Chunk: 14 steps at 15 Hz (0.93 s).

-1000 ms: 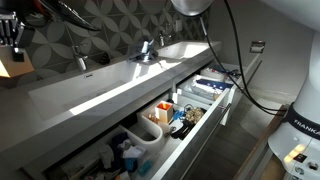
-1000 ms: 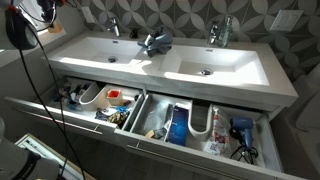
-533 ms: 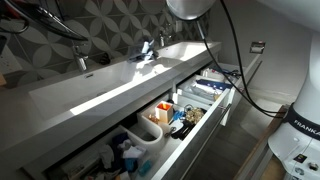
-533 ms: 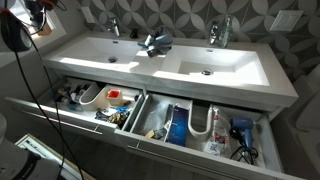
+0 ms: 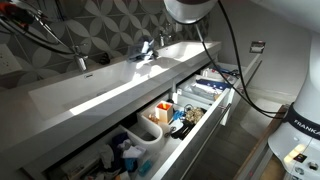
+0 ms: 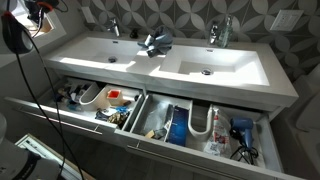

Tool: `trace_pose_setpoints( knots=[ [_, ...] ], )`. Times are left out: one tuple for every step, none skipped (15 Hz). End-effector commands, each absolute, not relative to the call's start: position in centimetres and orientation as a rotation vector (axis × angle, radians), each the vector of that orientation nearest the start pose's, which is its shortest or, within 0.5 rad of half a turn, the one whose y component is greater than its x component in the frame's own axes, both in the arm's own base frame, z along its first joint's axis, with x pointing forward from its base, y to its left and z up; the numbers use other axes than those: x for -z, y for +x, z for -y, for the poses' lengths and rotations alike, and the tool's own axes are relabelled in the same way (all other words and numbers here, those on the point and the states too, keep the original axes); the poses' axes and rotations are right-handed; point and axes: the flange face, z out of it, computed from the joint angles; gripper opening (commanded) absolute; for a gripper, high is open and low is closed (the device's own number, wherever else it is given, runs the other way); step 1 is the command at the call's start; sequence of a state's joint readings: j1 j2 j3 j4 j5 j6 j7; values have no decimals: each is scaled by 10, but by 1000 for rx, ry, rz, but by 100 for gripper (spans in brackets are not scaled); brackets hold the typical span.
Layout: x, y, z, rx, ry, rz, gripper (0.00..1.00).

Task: Place the pale object on the window sill

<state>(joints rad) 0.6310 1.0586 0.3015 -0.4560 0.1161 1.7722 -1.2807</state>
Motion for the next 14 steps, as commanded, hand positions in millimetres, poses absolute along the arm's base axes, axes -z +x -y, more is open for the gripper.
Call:
trace_pose_setpoints(
  knots=[
    [-442,585,-565,-691,1995,-2775,2],
    [-440,585,-569,-713,2025,-2754,2],
    [-444,585,-570,-738,2049,-2728,2],
    [-446,584,-573,-766,2069,-2709,2],
    [-446,583,-576,-786,2081,-2691,2],
    [-447,581,-579,-802,2091,-2682,2],
    [-449,579,-581,-810,2096,-2674,2],
    [-450,578,-584,-821,2103,-2665,2],
    [-449,576,-585,-815,2108,-2657,2],
    [-448,575,-586,-803,2116,-2653,2],
    [-448,574,-587,-785,2128,-2649,33],
    [-447,573,-587,-777,2139,-2633,34],
    [-448,573,-587,-767,2148,-2622,40],
    [-450,573,-587,-762,2154,-2608,47]
  ],
)
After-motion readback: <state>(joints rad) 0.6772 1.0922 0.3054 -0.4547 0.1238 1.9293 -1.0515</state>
